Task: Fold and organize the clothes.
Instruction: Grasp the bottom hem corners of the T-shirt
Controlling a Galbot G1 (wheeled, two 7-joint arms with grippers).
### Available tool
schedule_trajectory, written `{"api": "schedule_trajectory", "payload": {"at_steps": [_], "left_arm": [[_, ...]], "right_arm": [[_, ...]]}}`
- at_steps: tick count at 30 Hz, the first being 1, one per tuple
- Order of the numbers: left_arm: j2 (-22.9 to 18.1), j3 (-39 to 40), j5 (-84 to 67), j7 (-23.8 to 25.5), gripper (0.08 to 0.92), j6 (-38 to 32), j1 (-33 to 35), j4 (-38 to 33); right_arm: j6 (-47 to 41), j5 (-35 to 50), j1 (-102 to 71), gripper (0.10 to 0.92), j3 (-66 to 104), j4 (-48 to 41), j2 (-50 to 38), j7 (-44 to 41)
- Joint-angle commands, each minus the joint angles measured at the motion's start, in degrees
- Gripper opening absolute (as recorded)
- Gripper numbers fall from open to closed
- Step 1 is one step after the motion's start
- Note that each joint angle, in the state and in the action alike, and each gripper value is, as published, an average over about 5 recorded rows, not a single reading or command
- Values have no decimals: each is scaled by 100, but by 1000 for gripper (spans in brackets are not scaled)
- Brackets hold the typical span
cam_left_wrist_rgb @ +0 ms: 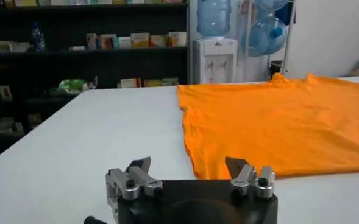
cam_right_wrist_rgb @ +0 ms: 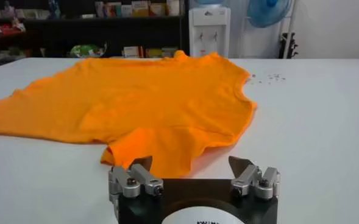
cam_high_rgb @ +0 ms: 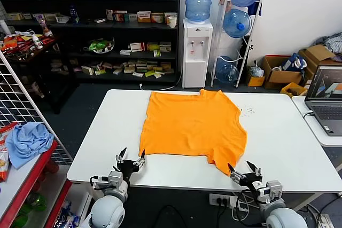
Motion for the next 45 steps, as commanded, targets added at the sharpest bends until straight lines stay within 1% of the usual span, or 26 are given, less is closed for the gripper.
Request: {"api": "schedule_trajectory", "payload": {"at_steps": [1, 6, 13, 17, 20, 29, 38, 39, 42, 45], "left_arm": [[0, 15, -35, 61, 823, 326, -61, 37], [-36, 43, -220, 53, 823, 621, -174, 82], [-96, 81, -363, 22, 823, 717, -380, 328], [-164, 106, -355, 41, 811, 728, -489, 491], [-207, 117, -312, 48, 750, 726, -517, 562], [-179, 124, -323, 68, 490, 735, -413, 451], [-75, 63, -384, 130, 230, 643, -173, 98], [-60, 56, -386, 128, 196, 631, -138, 39], [16, 33, -379, 104, 126, 602, 0, -205], [122, -11, -343, 71, 104, 566, 180, -513]], "right_arm": [[-15, -1, 34, 823, -18, -22, -12, 31], [-48, 18, 163, 823, -101, -140, 32, 74], [-89, 77, 329, 815, -190, -281, 107, 106], [-136, 107, 419, 738, -250, -328, 168, 134], [-214, 122, 487, 660, -313, -355, 230, 213], [-243, 126, 528, 400, -393, -287, 312, 315], [-169, -74, 323, 153, -355, -72, 284, 205], [-159, -89, 279, 137, -345, -26, 279, 200], [-142, -116, 91, 124, -296, 180, 252, 205], [-126, -160, -167, 124, -222, 476, 201, 221]]}}
